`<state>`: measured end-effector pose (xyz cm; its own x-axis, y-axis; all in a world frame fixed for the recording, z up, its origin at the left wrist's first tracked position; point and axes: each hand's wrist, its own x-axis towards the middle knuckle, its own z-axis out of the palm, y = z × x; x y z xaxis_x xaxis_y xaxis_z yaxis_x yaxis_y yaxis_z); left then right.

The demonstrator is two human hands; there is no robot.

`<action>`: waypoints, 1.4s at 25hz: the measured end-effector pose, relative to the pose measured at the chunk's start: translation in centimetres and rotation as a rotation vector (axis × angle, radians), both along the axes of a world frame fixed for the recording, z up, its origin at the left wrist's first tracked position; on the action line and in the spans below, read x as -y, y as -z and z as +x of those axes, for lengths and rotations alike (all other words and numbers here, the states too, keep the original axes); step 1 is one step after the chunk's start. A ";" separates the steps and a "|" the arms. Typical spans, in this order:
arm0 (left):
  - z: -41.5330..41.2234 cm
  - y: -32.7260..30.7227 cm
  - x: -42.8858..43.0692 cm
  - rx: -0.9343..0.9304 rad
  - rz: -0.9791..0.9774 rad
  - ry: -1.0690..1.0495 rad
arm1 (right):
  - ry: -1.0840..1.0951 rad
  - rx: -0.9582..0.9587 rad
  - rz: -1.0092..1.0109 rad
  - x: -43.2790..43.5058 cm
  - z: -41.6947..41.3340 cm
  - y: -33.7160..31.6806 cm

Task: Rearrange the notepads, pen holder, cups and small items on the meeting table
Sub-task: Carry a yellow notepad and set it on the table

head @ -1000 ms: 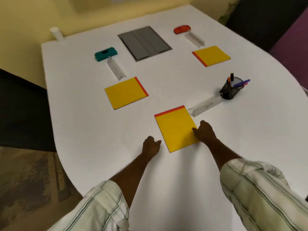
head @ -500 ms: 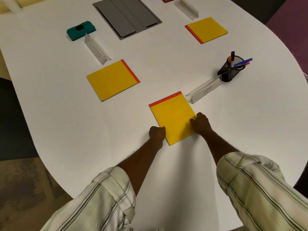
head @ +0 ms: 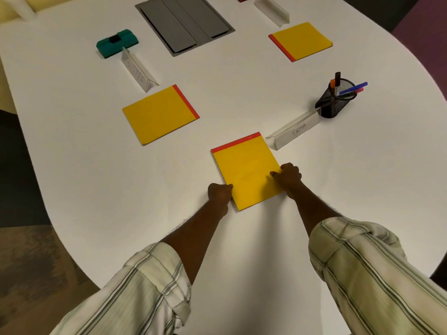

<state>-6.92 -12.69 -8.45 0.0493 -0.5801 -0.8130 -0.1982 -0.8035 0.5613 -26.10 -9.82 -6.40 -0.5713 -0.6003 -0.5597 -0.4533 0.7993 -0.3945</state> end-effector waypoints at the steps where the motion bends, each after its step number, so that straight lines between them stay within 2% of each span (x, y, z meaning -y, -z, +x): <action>1: 0.1 -0.3 0.0 -0.012 -0.011 0.016 | 0.024 0.051 -0.030 -0.1 -0.1 0.1; 4: 0.5 -1.2 -0.9 -0.068 -0.036 0.056 | 0.101 0.197 -0.150 -1.4 0.0 -0.5; 8: 2.3 -3.7 -3.7 -0.126 -0.120 -0.063 | 0.119 0.333 -0.274 -3.8 1.1 -3.0; 13: 5.4 -8.7 -8.5 -0.088 -0.379 -0.138 | 0.086 0.511 -0.388 -7.4 4.1 -7.9; 18: 8.6 -14.3 -14.9 0.001 -0.623 -0.271 | -0.053 0.564 -0.454 -10.9 7.9 -12.2; 23: 13.6 -17.8 -21.5 0.107 -0.812 -0.232 | -0.198 0.563 -0.468 -14.6 12.7 -15.3; 27: 20.2 -19.2 -25.4 0.213 -0.869 -0.276 | -0.377 0.567 -0.458 -16.9 19.4 -17.3; 31: 27.1 -20.0 -28.4 0.171 -0.883 -0.441 | -0.491 0.598 -0.494 -18.1 27.1 -19.1; 35: 36.0 -21.2 -31.0 0.119 -0.907 -0.501 | -0.585 0.594 -0.537 -19.4 36.5 -21.1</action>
